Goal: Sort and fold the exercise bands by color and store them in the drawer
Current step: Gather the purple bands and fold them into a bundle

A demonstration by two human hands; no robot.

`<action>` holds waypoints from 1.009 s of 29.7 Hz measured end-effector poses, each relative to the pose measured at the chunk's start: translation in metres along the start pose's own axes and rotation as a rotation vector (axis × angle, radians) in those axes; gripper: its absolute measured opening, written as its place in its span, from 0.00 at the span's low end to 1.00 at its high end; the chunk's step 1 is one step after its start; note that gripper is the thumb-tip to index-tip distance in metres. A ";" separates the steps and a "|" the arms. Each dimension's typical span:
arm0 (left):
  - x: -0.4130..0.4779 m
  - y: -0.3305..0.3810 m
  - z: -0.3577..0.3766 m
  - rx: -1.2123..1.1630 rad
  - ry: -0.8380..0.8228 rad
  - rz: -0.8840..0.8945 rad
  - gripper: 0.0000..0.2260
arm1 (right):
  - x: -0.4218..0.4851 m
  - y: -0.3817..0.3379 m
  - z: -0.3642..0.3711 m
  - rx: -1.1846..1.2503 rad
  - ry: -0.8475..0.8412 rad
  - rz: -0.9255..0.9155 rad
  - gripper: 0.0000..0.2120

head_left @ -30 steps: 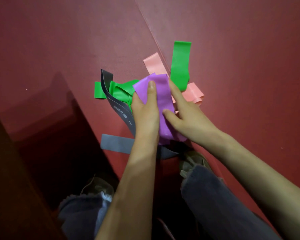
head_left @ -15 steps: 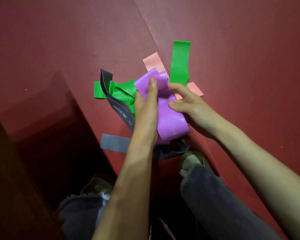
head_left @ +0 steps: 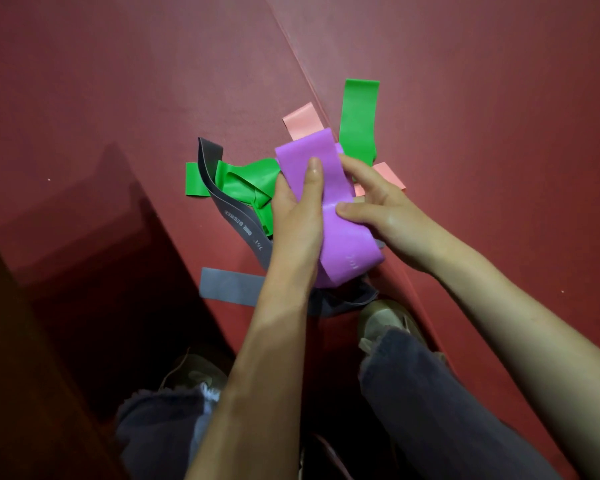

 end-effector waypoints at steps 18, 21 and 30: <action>0.007 0.011 0.001 0.077 -0.065 0.120 0.08 | -0.003 -0.030 -0.019 -0.468 0.351 -0.173 0.13; 0.006 0.017 0.011 0.101 -0.120 0.138 0.08 | 0.005 -0.038 -0.020 -0.287 0.301 -0.216 0.07; 0.002 -0.006 0.016 0.109 -0.266 -0.083 0.10 | 0.004 -0.047 -0.027 -0.163 0.270 -0.288 0.08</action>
Point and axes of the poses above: each hand's wrist, its own x-axis towards the middle knuckle, its own z-axis out of the palm, y = z × x, the point moved 7 cm from there along x, towards the middle knuckle, and after that the axes turned 4 degrees about -x, right-handed, at the moved point
